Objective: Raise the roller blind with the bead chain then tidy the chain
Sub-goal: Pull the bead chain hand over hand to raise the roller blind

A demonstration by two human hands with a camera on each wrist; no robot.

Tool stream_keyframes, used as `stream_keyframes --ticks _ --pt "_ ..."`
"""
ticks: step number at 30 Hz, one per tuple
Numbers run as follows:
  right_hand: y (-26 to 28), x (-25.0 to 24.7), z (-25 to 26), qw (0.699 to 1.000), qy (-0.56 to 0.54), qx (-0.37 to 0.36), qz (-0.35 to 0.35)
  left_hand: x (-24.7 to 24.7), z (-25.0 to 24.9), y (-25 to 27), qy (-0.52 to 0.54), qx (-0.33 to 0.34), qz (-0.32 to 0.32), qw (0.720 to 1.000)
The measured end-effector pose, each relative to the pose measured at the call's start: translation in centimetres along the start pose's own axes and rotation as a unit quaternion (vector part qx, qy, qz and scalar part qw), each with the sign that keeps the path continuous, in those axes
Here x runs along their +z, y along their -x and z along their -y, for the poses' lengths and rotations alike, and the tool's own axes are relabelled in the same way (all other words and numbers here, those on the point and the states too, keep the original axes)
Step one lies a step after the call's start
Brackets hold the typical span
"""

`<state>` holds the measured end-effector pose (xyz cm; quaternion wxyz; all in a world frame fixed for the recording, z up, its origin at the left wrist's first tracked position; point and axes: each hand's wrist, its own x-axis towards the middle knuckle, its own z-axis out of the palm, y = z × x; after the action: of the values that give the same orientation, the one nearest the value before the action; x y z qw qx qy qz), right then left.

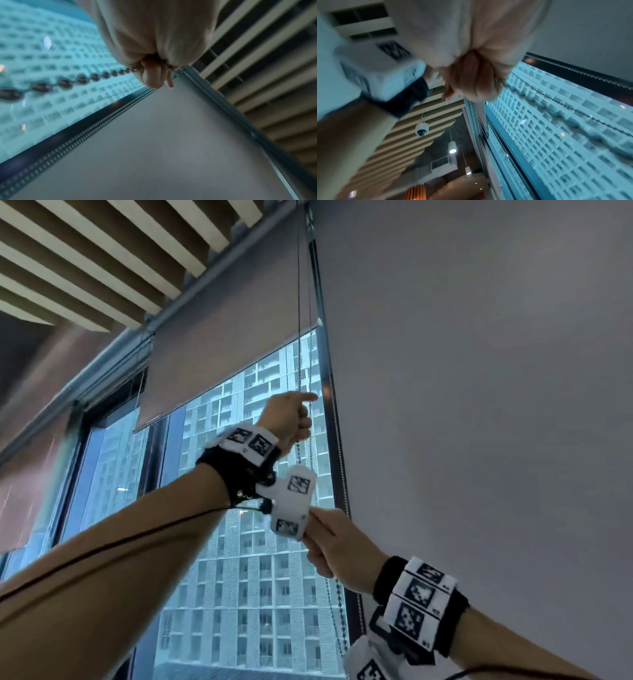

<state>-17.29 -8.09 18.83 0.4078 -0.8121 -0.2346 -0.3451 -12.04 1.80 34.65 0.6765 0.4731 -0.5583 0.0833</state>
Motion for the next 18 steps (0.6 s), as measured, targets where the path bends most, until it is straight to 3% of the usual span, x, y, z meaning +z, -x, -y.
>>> stream_keyframes --ticks 3,5,7,9,12,15,18 --pt "-0.8 -1.5 0.6 0.991 -0.064 0.088 0.078 1.3 0.9 1.1 -0.065 0.073 -0.022 0.995" --pt "-2.5 -3.3 1.3 0.985 -0.133 0.113 0.019 1.7 2.9 2.6 -0.084 0.095 -0.012 0.992" --pt "-4.8 -5.3 3.0 0.972 -0.208 0.089 -0.06 1.4 5.9 4.7 -0.155 0.106 -0.002 0.982" --pt "-7.2 -6.9 5.4 0.962 -0.247 0.076 -0.091 0.9 8.5 6.9 -0.111 0.07 0.022 0.991" --pt "-9.9 -7.2 8.8 0.962 -0.219 0.097 -0.13 1.0 9.3 8.8 0.011 0.026 0.06 0.998" --pt "-11.7 -6.6 10.1 0.963 -0.172 0.054 -0.202 1.4 8.5 8.7 -0.011 0.019 0.082 0.996" --pt "-12.3 -6.3 10.7 0.97 -0.074 -0.007 -0.231 1.0 7.5 7.5 -0.031 0.006 0.13 0.991"
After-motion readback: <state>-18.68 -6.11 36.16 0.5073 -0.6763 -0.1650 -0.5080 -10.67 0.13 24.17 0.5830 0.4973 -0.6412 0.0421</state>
